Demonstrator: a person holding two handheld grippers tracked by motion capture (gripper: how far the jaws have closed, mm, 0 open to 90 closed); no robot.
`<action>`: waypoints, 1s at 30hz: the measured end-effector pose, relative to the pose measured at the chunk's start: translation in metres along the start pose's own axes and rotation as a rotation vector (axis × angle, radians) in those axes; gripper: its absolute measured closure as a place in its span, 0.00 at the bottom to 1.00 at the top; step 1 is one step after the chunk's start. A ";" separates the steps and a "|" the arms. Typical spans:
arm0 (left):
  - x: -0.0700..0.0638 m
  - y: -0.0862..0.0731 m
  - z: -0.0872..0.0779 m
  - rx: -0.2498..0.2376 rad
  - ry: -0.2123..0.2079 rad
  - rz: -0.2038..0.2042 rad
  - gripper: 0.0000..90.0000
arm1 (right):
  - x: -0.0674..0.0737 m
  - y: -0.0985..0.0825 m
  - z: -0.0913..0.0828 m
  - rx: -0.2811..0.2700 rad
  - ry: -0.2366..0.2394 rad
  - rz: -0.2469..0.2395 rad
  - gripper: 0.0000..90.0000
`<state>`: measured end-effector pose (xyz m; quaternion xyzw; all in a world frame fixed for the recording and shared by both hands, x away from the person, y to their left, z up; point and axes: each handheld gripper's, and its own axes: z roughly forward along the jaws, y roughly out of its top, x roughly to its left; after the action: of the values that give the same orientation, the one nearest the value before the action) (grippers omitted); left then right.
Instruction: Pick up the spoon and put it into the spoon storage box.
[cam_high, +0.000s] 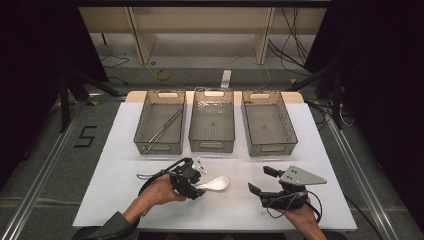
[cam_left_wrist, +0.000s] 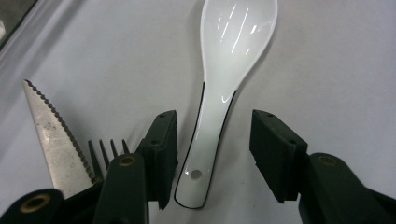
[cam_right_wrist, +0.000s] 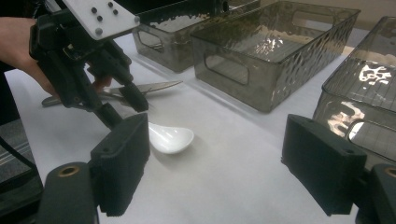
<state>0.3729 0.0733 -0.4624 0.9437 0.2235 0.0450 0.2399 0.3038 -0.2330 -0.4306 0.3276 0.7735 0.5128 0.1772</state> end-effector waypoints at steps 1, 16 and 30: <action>0.000 0.000 0.001 0.004 0.001 0.003 0.58 | 0.000 0.000 0.000 0.000 0.000 0.000 0.27; -0.002 0.002 0.007 0.039 0.005 0.037 0.77 | 0.001 0.000 0.001 0.006 -0.002 0.000 0.27; -0.001 0.001 0.007 0.028 -0.016 0.024 0.84 | 0.001 0.000 0.000 0.008 -0.005 -0.004 0.28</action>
<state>0.3739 0.0692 -0.4678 0.9498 0.2110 0.0369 0.2279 0.3030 -0.2319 -0.4302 0.3281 0.7758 0.5084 0.1789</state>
